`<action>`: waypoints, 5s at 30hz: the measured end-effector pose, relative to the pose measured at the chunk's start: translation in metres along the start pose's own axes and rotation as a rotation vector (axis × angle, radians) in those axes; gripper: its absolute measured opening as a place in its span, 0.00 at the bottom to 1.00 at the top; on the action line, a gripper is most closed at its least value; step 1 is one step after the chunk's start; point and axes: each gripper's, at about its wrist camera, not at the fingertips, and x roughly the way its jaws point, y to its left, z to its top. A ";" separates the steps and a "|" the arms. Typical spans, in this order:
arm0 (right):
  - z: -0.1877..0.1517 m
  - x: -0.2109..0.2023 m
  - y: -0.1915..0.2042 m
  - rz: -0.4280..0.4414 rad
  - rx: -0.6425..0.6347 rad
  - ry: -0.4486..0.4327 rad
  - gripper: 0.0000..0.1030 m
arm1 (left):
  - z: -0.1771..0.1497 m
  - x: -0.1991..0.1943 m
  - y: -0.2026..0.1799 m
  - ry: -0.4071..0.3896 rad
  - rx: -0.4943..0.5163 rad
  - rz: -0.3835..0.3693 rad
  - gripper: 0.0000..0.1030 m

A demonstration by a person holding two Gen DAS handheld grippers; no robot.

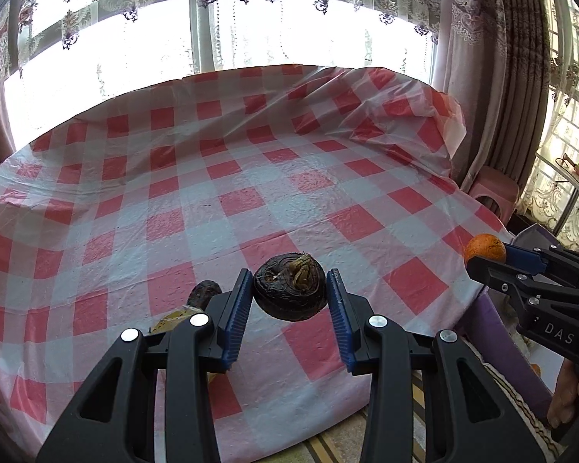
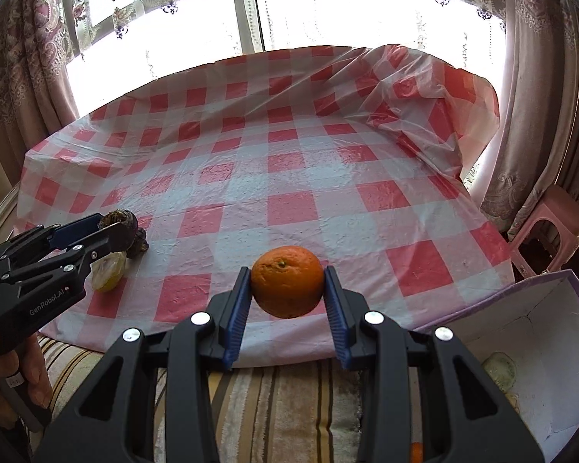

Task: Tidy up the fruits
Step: 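Carry the dark fruit and the orange over the box, then lower both fruits into the box and open both grippers, then raise both open grippers out of the box, then move the left gripper to the wrapped pear half while the right approaches the dark fruit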

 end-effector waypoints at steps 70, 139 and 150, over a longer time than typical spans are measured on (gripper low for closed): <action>-0.080 0.104 -0.179 -0.234 0.110 0.482 0.37 | -0.059 0.107 -0.272 0.324 0.804 -0.249 0.37; -0.023 0.007 -0.142 -0.328 0.095 0.153 0.88 | -0.005 0.054 -0.191 0.056 0.392 -0.237 0.72; -0.009 0.006 -0.119 -0.334 0.087 0.091 0.90 | 0.002 0.038 -0.138 0.033 0.236 -0.215 0.77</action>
